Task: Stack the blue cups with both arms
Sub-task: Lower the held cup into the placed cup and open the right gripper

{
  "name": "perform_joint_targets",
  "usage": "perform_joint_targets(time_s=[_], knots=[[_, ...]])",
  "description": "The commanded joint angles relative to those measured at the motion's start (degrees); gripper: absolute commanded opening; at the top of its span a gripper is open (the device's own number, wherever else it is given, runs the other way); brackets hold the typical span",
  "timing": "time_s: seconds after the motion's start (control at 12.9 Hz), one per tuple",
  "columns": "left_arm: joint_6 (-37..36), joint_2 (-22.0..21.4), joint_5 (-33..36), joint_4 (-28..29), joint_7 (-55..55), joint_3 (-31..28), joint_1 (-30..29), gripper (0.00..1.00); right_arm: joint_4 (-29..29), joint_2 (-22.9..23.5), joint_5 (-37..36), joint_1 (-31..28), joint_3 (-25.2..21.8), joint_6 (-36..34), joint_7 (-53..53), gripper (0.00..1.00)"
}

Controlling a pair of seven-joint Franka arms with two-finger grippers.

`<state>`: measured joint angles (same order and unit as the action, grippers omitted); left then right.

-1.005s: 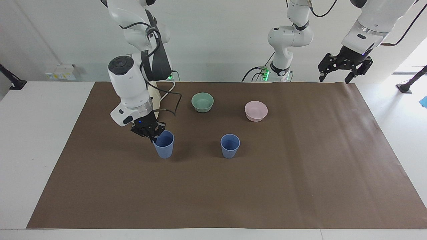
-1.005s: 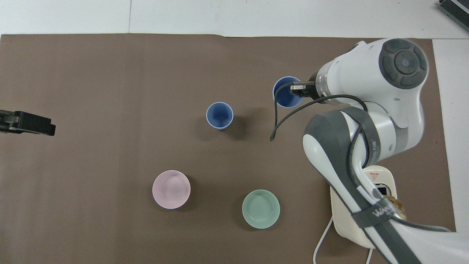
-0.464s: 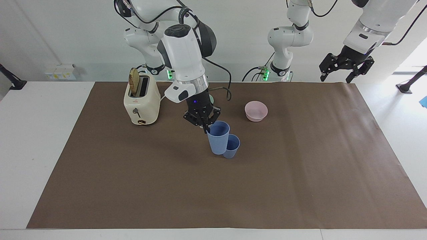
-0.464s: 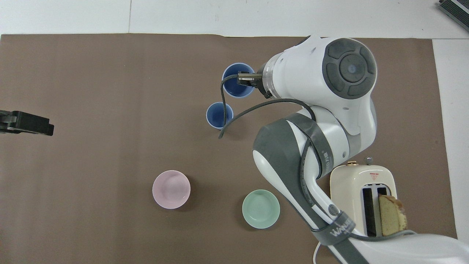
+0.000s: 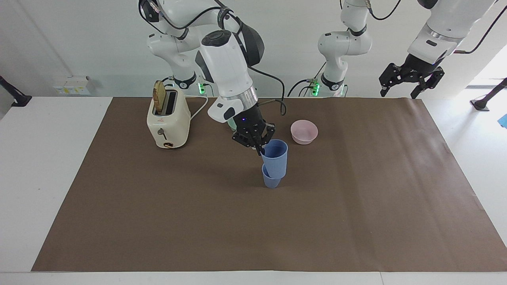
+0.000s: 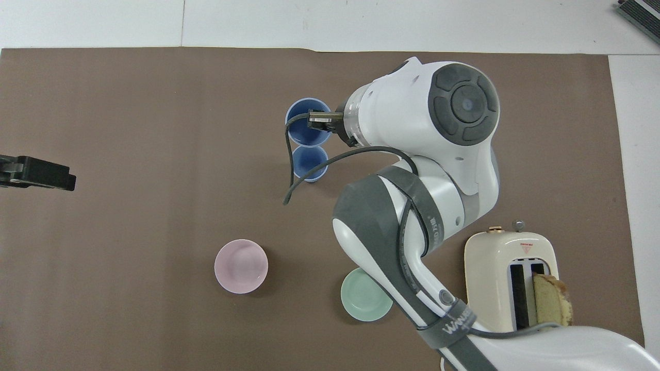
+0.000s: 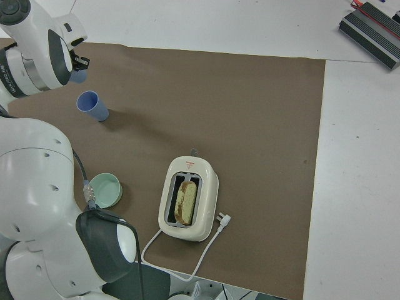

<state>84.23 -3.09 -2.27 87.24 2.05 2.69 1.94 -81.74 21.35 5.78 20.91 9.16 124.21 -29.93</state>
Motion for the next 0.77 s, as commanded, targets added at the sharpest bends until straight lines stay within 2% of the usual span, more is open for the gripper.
perform_joint_targets(time_s=[0.0,0.46,0.7], knots=[[-0.56,-1.13,-0.63,0.65,0.32,0.21,-0.71,1.0,0.1,1.59,1.69,0.01,0.24,0.6,1.28,0.0],[-0.56,-1.04,-0.63,0.65,0.41,0.21,-0.79,1.0,-3.86,1.25,1.69,0.01,0.33,0.16,1.63,0.0],[-0.56,-1.04,-0.63,0.65,0.41,0.21,-0.79,1.0,-3.95,1.07,1.69,0.01,0.24,-0.81,1.54,0.0]])
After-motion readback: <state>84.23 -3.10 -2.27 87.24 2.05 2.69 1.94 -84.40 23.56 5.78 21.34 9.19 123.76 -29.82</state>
